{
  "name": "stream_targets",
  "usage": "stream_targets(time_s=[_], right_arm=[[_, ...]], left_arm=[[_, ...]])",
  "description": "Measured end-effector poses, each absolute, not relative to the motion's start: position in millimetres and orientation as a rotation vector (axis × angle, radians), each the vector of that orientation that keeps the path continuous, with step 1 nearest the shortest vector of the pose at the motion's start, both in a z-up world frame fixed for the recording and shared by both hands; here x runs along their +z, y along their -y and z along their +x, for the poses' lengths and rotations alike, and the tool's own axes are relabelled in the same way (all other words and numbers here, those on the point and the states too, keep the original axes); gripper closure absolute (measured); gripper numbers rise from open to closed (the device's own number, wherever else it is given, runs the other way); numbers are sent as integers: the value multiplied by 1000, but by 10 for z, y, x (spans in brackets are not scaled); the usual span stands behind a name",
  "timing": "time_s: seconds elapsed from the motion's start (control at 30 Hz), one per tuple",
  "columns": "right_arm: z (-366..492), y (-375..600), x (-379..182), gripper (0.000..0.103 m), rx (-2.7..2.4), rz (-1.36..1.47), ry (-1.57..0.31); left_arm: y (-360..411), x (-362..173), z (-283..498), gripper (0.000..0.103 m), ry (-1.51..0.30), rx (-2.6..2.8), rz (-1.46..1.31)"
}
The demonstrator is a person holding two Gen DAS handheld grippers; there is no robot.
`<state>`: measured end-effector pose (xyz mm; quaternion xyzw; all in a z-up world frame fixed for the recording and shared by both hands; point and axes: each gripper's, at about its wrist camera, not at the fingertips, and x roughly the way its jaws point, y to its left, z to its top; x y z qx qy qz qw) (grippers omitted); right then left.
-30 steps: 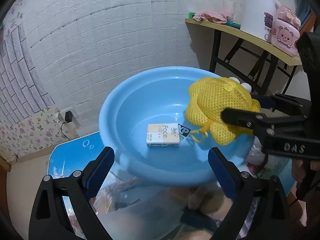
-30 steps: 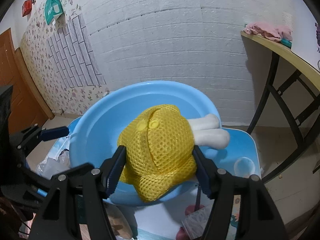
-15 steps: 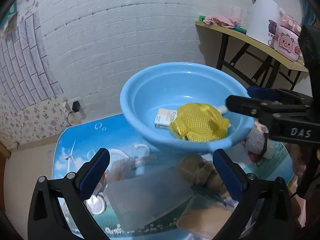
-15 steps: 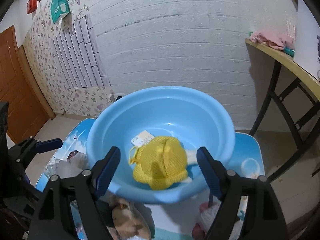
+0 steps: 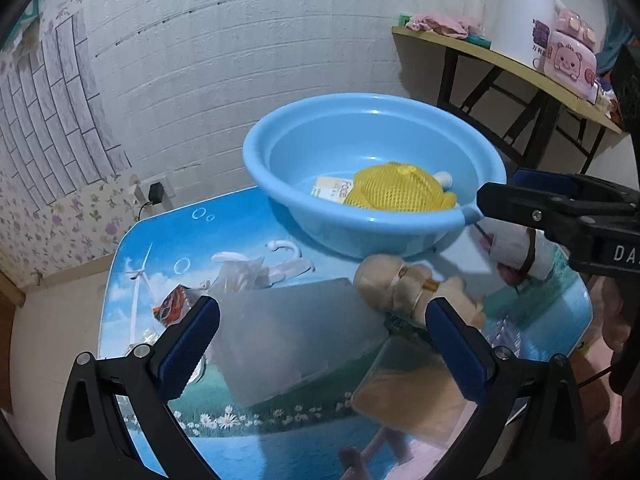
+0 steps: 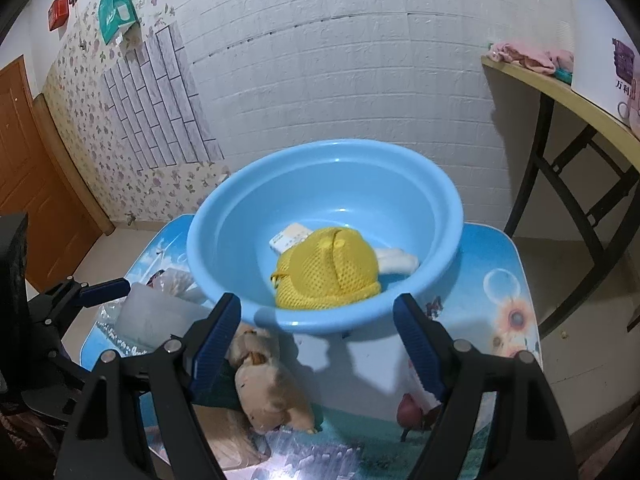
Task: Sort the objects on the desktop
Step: 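Withdraw both tools from the basin back over the table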
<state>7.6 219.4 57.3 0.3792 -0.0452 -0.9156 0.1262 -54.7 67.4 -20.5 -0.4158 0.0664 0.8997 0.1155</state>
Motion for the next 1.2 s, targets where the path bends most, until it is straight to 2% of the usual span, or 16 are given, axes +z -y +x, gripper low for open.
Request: stream_targets(time_s=[0.37, 0.43, 0.67, 0.73, 0.87, 0.97, 1.2], right_arm=[[242, -2188, 482, 24, -2649, 1089, 151], [249, -2188, 468, 14, -2654, 1097, 148], [410, -2140, 562, 11, -2687, 989, 65], [416, -2132, 553, 0, -2707, 1001, 28], [405, -2168, 521, 0, -2694, 1004, 52], [489, -2127, 546, 0, -2753, 916, -58], [541, -2096, 506, 0, -2726, 962, -131]], left_arm=[[-591, -269, -482, 0, -175, 2637, -1244], [-579, -275, -474, 0, -173, 2638, -1246], [-501, -250, -427, 0, -195, 2669, -1215], [-480, -245, -428, 0, -191, 2672, -1210], [-451, -224, -412, 0, -198, 2703, -1190], [-397, -199, -409, 0, -177, 2723, -1179], [-271, -187, -409, 0, -115, 2753, -1186]])
